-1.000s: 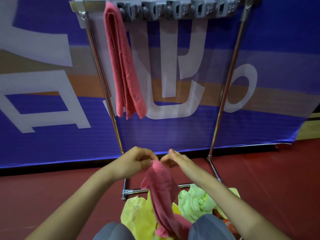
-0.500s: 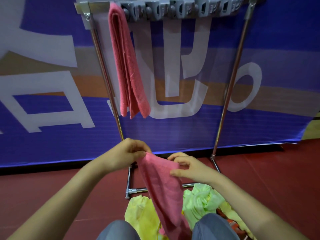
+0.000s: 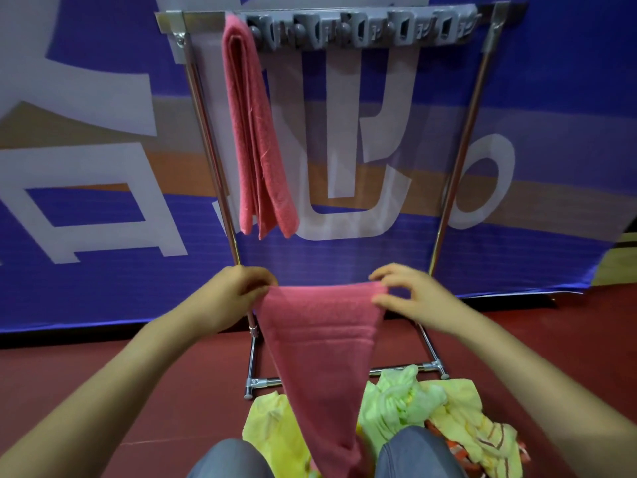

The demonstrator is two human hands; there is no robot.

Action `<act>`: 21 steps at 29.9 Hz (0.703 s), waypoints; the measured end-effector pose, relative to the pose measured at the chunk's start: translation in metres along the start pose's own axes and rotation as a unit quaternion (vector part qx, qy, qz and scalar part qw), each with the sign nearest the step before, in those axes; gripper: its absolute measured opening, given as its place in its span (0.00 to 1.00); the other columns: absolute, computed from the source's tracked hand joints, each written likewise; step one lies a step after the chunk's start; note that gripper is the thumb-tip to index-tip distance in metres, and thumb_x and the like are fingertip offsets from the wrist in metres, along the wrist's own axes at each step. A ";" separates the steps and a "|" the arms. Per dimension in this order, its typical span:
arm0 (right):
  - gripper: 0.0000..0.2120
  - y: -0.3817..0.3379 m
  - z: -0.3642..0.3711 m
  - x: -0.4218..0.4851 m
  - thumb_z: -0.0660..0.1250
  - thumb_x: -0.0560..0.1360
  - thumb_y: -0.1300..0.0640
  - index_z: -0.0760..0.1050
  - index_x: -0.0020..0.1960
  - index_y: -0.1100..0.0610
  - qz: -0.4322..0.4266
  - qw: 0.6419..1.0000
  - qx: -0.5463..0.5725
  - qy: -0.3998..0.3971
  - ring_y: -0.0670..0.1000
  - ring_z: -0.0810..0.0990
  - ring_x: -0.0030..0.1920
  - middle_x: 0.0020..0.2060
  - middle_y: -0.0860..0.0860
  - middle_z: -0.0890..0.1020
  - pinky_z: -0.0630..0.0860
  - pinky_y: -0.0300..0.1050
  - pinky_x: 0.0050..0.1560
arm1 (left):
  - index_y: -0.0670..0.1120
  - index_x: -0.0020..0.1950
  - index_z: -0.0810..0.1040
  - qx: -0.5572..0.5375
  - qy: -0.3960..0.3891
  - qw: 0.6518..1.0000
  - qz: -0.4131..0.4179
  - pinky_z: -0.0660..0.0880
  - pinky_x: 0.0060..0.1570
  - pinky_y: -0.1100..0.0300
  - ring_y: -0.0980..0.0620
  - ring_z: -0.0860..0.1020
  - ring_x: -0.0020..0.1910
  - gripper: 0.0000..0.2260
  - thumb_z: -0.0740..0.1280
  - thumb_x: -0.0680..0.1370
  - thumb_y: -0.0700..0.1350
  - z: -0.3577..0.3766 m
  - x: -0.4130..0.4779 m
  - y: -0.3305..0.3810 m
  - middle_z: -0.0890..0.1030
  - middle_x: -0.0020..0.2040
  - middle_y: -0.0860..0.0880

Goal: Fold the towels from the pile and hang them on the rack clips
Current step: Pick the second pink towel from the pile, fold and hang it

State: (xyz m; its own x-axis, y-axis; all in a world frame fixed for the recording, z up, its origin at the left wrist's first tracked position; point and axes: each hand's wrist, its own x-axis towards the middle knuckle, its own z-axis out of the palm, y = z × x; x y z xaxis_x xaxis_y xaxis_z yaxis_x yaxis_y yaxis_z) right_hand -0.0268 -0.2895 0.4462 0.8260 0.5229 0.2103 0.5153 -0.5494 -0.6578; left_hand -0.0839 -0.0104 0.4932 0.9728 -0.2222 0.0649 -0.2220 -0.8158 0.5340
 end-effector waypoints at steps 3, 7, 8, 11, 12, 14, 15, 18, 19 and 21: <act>0.02 -0.026 -0.022 0.007 0.71 0.69 0.59 0.80 0.39 0.53 -0.024 0.990 0.051 0.129 0.42 0.78 0.41 0.37 0.48 0.82 0.73 0.39 0.49 | 0.43 0.49 0.78 0.023 0.074 0.997 0.023 0.76 0.48 0.50 0.45 0.79 0.43 0.08 0.60 0.77 0.38 -0.016 0.002 0.013 0.81 0.41 0.45; 0.05 -0.065 -0.057 0.017 0.71 0.68 0.63 0.79 0.41 0.54 -0.083 0.960 0.091 0.250 0.36 0.76 0.33 0.30 0.41 0.81 0.72 0.29 0.40 | 0.38 0.53 0.77 0.062 0.208 0.970 0.106 0.74 0.49 0.49 0.44 0.79 0.44 0.14 0.57 0.72 0.38 -0.050 0.001 0.047 0.81 0.43 0.41; 0.07 -0.073 -0.066 0.019 0.70 0.69 0.64 0.79 0.42 0.54 -0.095 0.956 0.106 0.255 0.34 0.76 0.33 0.27 0.39 0.80 0.71 0.27 0.40 | 0.38 0.53 0.77 0.069 0.231 0.963 0.120 0.74 0.49 0.48 0.43 0.80 0.44 0.14 0.57 0.72 0.36 -0.059 0.002 0.054 0.82 0.43 0.40; 0.08 -0.084 -0.078 0.022 0.69 0.70 0.66 0.78 0.44 0.54 -0.090 0.962 0.129 0.224 0.34 0.78 0.32 0.27 0.35 0.81 0.73 0.26 0.38 | 0.37 0.54 0.77 0.081 0.252 0.957 0.122 0.75 0.50 0.46 0.41 0.79 0.44 0.12 0.59 0.74 0.31 -0.072 0.005 0.062 0.82 0.44 0.39; 0.08 -0.084 -0.078 0.021 0.68 0.70 0.66 0.78 0.44 0.54 -0.083 0.968 0.119 0.207 0.35 0.78 0.31 0.27 0.38 0.81 0.73 0.26 0.37 | 0.37 0.53 0.77 0.084 0.244 0.959 0.114 0.75 0.50 0.48 0.42 0.79 0.43 0.11 0.59 0.75 0.31 -0.070 0.006 0.062 0.82 0.43 0.40; 0.08 -0.079 -0.075 0.018 0.68 0.70 0.67 0.76 0.46 0.57 -0.067 0.976 0.109 0.177 0.36 0.77 0.29 0.26 0.44 0.79 0.72 0.25 0.35 | 0.39 0.51 0.78 0.074 0.219 0.969 0.091 0.74 0.44 0.55 0.46 0.78 0.38 0.09 0.60 0.75 0.33 -0.062 0.006 0.056 0.80 0.36 0.45; 0.09 -0.075 -0.073 0.016 0.69 0.70 0.66 0.75 0.47 0.57 -0.057 0.978 0.110 0.166 0.38 0.75 0.27 0.25 0.45 0.76 0.70 0.25 0.34 | 0.41 0.48 0.79 0.053 0.200 0.975 0.079 0.73 0.42 0.57 0.50 0.77 0.36 0.08 0.60 0.75 0.34 -0.057 0.006 0.051 0.78 0.34 0.49; 0.08 -0.060 -0.062 0.012 0.70 0.70 0.62 0.77 0.43 0.50 -0.012 0.984 0.101 0.148 0.39 0.72 0.27 0.20 0.44 0.75 0.68 0.26 0.35 | 0.48 0.40 0.76 -0.036 0.139 0.989 0.026 0.77 0.42 0.59 0.50 0.78 0.37 0.11 0.60 0.76 0.34 -0.041 0.004 0.037 0.78 0.35 0.50; 0.07 -0.056 -0.057 0.011 0.70 0.70 0.61 0.77 0.40 0.49 0.009 0.983 0.110 0.146 0.39 0.74 0.27 0.20 0.44 0.76 0.71 0.26 0.36 | 0.49 0.39 0.76 -0.071 0.120 0.990 0.008 0.78 0.43 0.59 0.50 0.79 0.37 0.12 0.60 0.76 0.34 -0.037 0.003 0.034 0.79 0.36 0.48; 0.06 -0.049 -0.045 0.009 0.70 0.70 0.60 0.77 0.36 0.53 0.058 0.976 0.152 0.142 0.41 0.78 0.29 0.23 0.46 0.80 0.77 0.33 0.37 | 0.48 0.39 0.77 -0.149 0.090 0.984 -0.029 0.80 0.39 0.63 0.56 0.80 0.33 0.13 0.59 0.76 0.33 -0.026 0.002 0.033 0.79 0.35 0.45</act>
State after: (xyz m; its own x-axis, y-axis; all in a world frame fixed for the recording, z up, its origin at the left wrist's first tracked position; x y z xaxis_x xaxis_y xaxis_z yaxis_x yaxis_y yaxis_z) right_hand -0.0340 -0.2874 0.5128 0.9271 0.2431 0.2851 0.3583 -0.3525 -0.8645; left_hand -0.0876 -0.0233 0.5330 0.9852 -0.0605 0.1603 -0.1626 -0.6253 0.7633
